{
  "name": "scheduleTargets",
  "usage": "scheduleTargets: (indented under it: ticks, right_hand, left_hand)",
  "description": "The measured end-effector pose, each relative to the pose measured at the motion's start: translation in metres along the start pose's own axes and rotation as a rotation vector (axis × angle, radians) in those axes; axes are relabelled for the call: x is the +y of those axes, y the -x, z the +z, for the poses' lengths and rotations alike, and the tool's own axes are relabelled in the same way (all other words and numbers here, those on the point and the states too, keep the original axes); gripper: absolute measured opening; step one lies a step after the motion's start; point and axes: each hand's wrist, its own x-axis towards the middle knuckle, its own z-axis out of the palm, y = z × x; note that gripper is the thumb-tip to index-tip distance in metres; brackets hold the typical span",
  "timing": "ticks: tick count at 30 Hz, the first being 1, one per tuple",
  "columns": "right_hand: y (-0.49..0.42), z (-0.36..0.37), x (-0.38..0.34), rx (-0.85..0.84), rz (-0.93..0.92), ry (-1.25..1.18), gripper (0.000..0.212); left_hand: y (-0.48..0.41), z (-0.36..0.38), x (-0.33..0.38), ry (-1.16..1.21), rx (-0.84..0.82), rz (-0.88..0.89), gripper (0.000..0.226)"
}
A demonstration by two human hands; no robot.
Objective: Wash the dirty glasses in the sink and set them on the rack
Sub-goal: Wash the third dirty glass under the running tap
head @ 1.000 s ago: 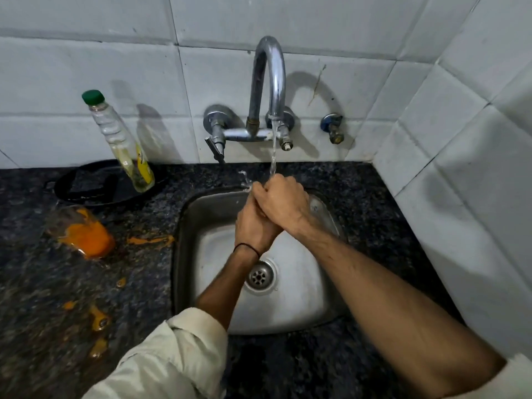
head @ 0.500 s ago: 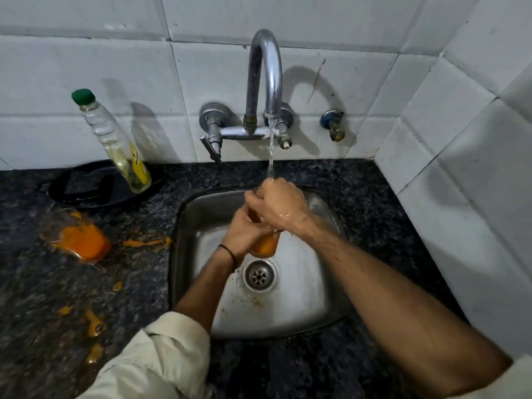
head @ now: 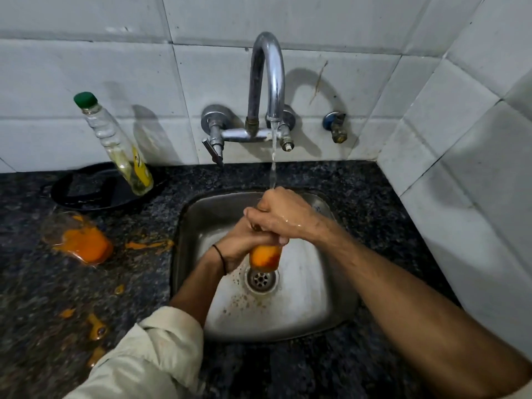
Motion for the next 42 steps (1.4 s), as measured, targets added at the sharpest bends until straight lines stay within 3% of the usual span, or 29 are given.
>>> scheduleTargets:
  ticks: [2, 4, 6, 8, 11, 13, 14, 16, 18, 20, 23, 25, 28, 30, 32, 35, 37, 39, 41, 42]
  right_hand:
    - [0.002, 0.006, -0.001, 0.100, 0.082, -0.071, 0.045]
    - [0.001, 0.019, -0.009, 0.278, 0.243, -0.055, 0.044]
    - [-0.001, 0.029, -0.013, 0.353, 0.320, 0.009, 0.043]
    - [0.001, 0.026, -0.010, 0.341, 0.265, 0.057, 0.044]
    - [0.007, 0.008, 0.001, 0.124, 0.055, 0.035, 0.051]
    - [0.010, 0.006, 0.002, 0.091, 0.015, -0.006, 0.052]
    - [0.010, 0.009, 0.001, 0.150, 0.052, -0.033, 0.052]
    - [0.011, 0.018, -0.008, 0.285, 0.198, -0.026, 0.052]
    - [0.010, 0.024, -0.013, 0.345, 0.280, 0.008, 0.049]
    - [0.010, 0.019, -0.012, 0.337, 0.209, 0.072, 0.049]
    - [0.014, 0.000, -0.001, 0.120, 0.003, 0.053, 0.052]
    - [0.018, -0.005, 0.000, 0.062, -0.033, 0.003, 0.054]
    - [0.010, 0.009, -0.008, 0.224, 0.221, -0.211, 0.045]
    - [0.003, 0.023, -0.017, 0.174, 0.405, -0.391, 0.035]
    - [0.007, 0.030, -0.019, 0.079, 0.348, -0.427, 0.030]
    - [0.030, 0.015, 0.000, -0.045, -0.046, -0.130, 0.036]
    - [0.030, -0.002, 0.024, -0.200, -0.284, 0.322, 0.056]
    - [0.022, -0.015, 0.036, -0.307, -0.464, 0.739, 0.057]
    - [0.014, -0.016, 0.036, -0.320, -0.492, 0.866, 0.044]
    - [0.013, -0.014, 0.029, -0.294, -0.418, 0.802, 0.041]
  left_hand:
    - [-0.001, 0.006, 0.000, -0.084, 0.103, 0.027, 0.037]
    - [-0.009, 0.023, -0.001, -0.415, 0.433, 0.071, 0.021]
    - [-0.011, 0.038, -0.001, -0.644, 0.714, 0.109, 0.019]
    - [-0.013, 0.034, -0.007, -0.563, 0.619, 0.125, 0.023]
    - [-0.002, 0.008, 0.001, -0.142, 0.121, 0.058, 0.038]
    - [0.002, 0.001, 0.006, -0.111, -0.007, 0.064, 0.036]
    - [0.001, 0.005, 0.007, -0.229, 0.055, 0.072, 0.030]
    - [-0.009, 0.019, 0.003, -0.578, 0.380, 0.140, 0.010]
    - [-0.011, 0.036, 0.001, -0.617, 0.659, 0.192, 0.006]
    - [-0.010, 0.033, -0.002, -0.498, 0.600, 0.202, 0.007]
    - [-0.001, 0.007, 0.006, -0.201, 0.105, 0.101, 0.032]
    - [0.002, -0.001, 0.009, -0.134, -0.015, 0.102, 0.035]
    - [-0.008, 0.016, 0.005, -0.422, 0.332, 0.126, 0.026]
    - [-0.014, 0.025, -0.002, -0.673, 0.569, 0.241, 0.027]
    - [-0.015, 0.019, -0.006, -0.688, 0.595, 0.329, 0.026]
    - [-0.010, -0.001, -0.001, -0.560, 0.458, 0.298, 0.039]
    - [-0.009, -0.010, 0.000, -0.564, 0.330, 0.250, 0.056]
    - [-0.013, -0.011, -0.004, -0.559, 0.224, 0.242, 0.067]
    - [-0.017, -0.007, -0.007, -0.554, 0.217, 0.251, 0.072]
    - [-0.018, -0.005, -0.007, -0.564, 0.247, 0.258, 0.071]
